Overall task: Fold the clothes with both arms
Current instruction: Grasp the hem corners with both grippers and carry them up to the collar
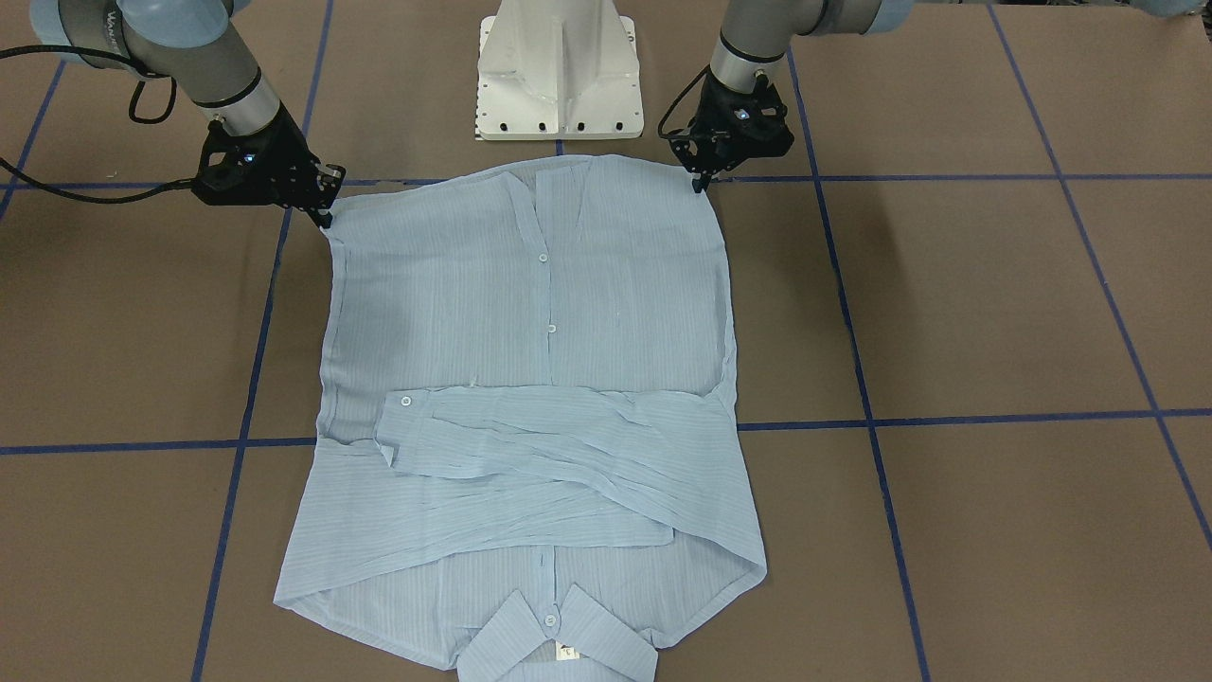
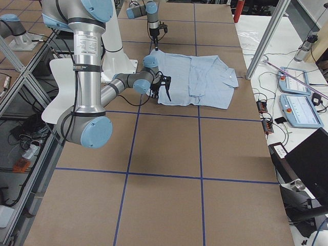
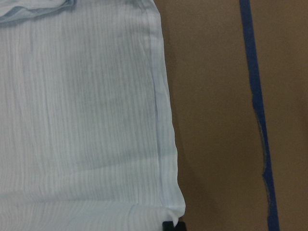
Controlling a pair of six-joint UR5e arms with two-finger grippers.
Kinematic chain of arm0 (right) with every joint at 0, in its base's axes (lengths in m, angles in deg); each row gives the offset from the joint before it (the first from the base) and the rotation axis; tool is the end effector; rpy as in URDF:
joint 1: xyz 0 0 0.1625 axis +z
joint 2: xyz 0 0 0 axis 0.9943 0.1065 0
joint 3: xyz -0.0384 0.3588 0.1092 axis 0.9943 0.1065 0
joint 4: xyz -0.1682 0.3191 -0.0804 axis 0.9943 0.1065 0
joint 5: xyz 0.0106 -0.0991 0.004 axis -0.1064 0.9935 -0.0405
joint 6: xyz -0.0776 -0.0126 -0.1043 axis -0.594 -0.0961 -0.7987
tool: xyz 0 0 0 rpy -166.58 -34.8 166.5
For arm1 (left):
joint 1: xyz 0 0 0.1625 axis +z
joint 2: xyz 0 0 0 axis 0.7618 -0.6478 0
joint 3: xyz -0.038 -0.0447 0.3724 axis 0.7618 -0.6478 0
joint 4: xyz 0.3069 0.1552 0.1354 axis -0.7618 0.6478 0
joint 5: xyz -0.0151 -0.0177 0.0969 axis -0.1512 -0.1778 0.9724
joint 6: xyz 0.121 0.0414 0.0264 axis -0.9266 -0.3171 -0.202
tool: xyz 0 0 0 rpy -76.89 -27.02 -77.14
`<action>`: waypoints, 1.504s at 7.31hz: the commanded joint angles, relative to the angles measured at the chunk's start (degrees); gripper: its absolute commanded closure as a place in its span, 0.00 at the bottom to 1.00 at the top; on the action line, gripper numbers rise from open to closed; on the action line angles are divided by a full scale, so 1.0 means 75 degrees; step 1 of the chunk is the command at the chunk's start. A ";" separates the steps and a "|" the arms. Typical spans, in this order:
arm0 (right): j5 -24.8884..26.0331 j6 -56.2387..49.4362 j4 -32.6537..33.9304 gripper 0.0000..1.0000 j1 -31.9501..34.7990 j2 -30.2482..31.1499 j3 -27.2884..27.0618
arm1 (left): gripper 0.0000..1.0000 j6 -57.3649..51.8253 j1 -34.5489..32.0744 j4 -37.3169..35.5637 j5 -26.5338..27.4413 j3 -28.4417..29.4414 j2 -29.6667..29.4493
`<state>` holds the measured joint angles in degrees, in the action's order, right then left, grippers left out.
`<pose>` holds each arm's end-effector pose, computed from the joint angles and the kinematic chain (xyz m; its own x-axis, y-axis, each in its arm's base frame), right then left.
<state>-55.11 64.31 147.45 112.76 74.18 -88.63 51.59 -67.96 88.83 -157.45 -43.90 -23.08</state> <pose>-0.3555 -0.3017 0.3832 0.6085 0.1271 0.7833 -0.1372 0.9891 -0.0539 0.4419 -0.2689 0.2895 0.5937 -0.1253 -0.7949 0.1740 0.9844 -0.0252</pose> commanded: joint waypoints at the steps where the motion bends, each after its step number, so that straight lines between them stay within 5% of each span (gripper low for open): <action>1: -0.0212 -0.0081 0.0002 1.00 0.0274 0.0017 0.0016 | 1.00 -0.0109 -0.0098 0.0009 -0.0034 0.0015 0.0056; 6: -0.0751 -0.0585 0.0014 1.00 0.1012 -0.0064 0.0215 | 1.00 -0.0097 -0.0354 0.0079 -0.0057 -0.0008 -0.0037; 11: -0.1336 -0.0574 0.0049 1.00 0.2076 -0.1316 0.0729 | 1.00 -0.1351 -0.2614 0.0126 -0.1522 0.0096 -0.0378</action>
<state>-63.99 59.93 147.79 125.40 66.75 -84.68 43.11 -83.96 89.67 -167.48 -43.79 -25.68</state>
